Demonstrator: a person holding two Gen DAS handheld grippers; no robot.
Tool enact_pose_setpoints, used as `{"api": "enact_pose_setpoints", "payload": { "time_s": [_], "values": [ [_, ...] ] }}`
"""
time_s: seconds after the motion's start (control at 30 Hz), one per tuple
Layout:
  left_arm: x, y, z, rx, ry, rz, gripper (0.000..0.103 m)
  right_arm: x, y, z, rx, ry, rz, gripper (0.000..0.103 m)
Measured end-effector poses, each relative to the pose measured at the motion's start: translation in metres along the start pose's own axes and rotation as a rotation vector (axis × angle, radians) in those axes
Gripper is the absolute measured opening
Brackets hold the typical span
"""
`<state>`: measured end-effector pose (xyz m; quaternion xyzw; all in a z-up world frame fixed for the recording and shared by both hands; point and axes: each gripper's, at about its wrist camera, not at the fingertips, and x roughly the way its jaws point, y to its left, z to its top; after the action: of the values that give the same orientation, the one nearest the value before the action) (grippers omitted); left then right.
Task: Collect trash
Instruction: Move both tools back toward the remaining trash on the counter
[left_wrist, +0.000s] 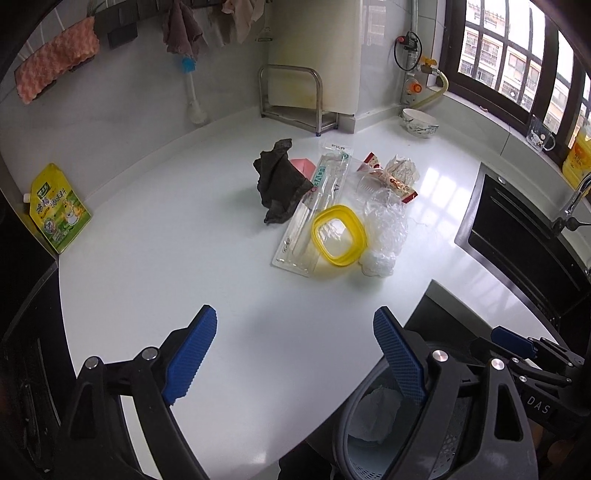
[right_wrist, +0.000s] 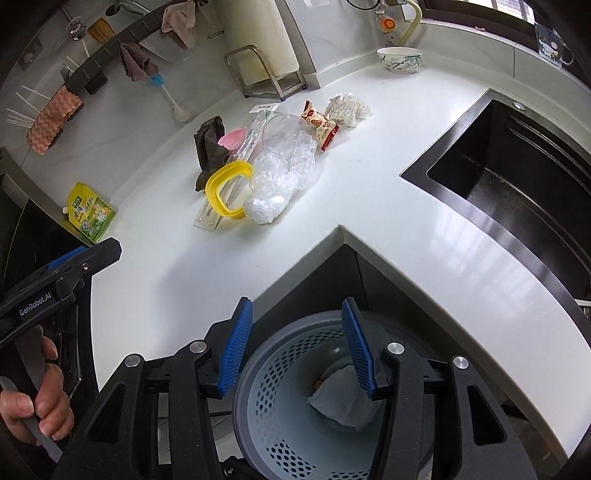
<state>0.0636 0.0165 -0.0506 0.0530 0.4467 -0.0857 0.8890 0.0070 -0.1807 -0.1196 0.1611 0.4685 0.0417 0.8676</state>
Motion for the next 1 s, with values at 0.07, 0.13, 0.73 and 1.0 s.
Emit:
{"api": "enact_pose_setpoints", "payload": {
  "time_s": [0.07,0.13,0.73,1.0],
  "values": [
    [0.004,0.006,0.007,0.007,-0.007,-0.004,0.086,0.005,0.005,0.007,0.010,-0.006,-0.004,0.049],
    [0.009,0.011,0.014,0.016,-0.011,-0.007,0.087,0.011,0.009,0.013,0.020,-0.011,-0.010,0.049],
    [0.071,0.041,0.057,0.076,-0.001,-0.059,0.087,0.071,0.033,0.072,0.099,-0.045,-0.061,0.050],
    [0.094,0.048,0.059,0.089,0.030,-0.087,0.087,0.093,0.036,0.087,0.136,-0.040,-0.069,0.050]
  ]
}}
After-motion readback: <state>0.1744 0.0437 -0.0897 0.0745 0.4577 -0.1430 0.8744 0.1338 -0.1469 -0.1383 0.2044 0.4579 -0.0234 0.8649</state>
